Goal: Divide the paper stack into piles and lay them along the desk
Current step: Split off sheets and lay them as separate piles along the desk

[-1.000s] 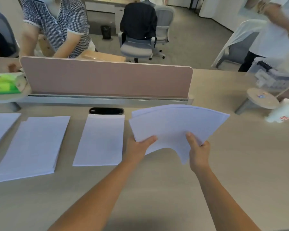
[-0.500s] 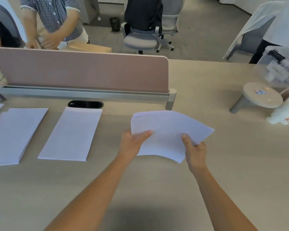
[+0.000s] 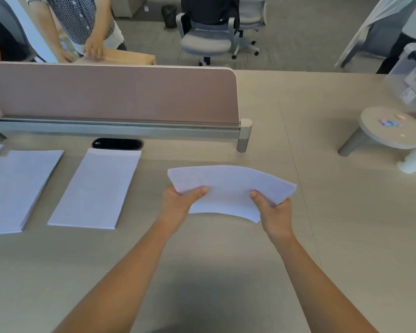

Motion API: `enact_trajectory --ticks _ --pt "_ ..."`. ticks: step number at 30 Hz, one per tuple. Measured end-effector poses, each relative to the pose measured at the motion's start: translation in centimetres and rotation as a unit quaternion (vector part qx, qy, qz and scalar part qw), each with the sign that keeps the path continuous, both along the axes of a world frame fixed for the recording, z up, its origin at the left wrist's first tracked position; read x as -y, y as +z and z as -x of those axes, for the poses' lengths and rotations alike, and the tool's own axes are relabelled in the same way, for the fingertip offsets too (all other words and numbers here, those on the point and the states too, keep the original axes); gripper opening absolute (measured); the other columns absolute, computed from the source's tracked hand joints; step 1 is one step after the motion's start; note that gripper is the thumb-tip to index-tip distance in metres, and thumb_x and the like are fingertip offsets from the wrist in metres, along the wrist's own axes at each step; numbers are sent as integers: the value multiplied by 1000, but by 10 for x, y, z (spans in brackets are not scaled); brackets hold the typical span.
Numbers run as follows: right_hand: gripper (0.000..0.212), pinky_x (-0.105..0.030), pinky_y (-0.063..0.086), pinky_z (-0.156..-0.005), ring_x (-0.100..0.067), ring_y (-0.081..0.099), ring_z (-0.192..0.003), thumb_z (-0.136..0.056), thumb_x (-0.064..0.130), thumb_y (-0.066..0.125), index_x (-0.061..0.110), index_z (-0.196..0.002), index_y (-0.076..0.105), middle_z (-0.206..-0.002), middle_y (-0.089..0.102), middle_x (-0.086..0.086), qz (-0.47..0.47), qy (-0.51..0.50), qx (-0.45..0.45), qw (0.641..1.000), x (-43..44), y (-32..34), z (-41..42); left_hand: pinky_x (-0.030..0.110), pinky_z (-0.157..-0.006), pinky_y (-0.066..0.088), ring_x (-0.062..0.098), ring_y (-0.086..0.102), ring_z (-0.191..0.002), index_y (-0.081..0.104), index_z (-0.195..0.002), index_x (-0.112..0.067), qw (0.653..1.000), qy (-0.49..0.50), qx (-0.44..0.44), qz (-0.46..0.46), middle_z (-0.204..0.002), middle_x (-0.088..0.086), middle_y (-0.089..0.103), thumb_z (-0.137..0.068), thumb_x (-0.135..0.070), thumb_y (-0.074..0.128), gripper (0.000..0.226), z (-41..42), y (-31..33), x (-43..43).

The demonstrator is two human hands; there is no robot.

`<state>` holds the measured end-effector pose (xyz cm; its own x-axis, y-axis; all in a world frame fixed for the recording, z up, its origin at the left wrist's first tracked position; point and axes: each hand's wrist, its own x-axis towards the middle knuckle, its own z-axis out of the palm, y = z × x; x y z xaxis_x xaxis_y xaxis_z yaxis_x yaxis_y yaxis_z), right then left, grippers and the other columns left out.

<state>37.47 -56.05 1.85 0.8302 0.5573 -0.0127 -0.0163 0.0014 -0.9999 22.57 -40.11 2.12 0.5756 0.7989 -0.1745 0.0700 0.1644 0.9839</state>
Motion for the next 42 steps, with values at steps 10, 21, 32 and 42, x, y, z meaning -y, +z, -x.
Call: enact_trajectory --ticks 10,21,32,42 --pt "16 -14 53 -62 6 68 -69 -88 13 71 27 -79 69 -71 72 22 73 11 -1 997 0 -27 -13 39 -78 58 14 71 -85 74 -90 -25 964 -26 -162 -207 -87 -4 75 -76 -40 78 21 0 -30 -6" --pt "45 -31 31 -53 -14 43 -60 -103 45 31 18 -69 41 -66 45 3 274 -47 90 957 -24 -37 -85 34 -75 49 23 67 -81 70 -83 -11 948 -125 -269 -118 -80 10 70 -97 -51 43 50 -98 -56 -27" --pt "44 -29 31 -51 -24 50 -66 -102 42 31 9 -78 48 -72 53 -4 459 -7 82 885 -22 -101 -162 33 -75 44 24 61 -82 64 -89 -7 904 -192 -379 -57 -84 6 65 -97 -61 20 70 -161 -113 -25" --pt "56 -39 47 -92 -36 56 -117 -98 47 42 1 -129 51 -127 58 -19 573 43 152 804 -14 -76 -153 34 -70 42 28 58 -76 51 -68 -13 897 -188 -397 -44 -77 9 61 -96 -60 27 60 -117 -91 -56"
